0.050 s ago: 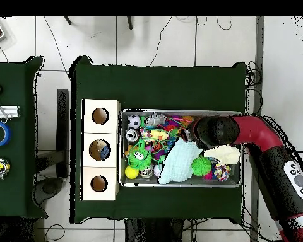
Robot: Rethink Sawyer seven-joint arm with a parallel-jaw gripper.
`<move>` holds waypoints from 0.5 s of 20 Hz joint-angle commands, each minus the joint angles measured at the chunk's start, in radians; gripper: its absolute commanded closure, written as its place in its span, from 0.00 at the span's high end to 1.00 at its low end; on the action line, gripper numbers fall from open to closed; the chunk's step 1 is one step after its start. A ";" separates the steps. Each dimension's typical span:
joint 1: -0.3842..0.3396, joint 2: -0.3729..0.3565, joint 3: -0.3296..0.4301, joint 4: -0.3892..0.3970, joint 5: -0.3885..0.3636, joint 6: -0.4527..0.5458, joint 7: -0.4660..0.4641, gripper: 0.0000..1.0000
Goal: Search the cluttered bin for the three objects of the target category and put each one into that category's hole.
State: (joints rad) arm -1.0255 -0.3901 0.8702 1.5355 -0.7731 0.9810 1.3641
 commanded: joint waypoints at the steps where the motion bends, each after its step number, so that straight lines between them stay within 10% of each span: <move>1: -0.018 -0.077 -0.030 0.106 -0.047 0.021 -0.267 1.00; 10: -0.072 -0.157 -0.001 0.190 -0.021 0.009 -0.263 1.00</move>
State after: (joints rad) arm -1.0631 -0.4903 0.8710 1.6245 -0.7728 0.9811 1.3641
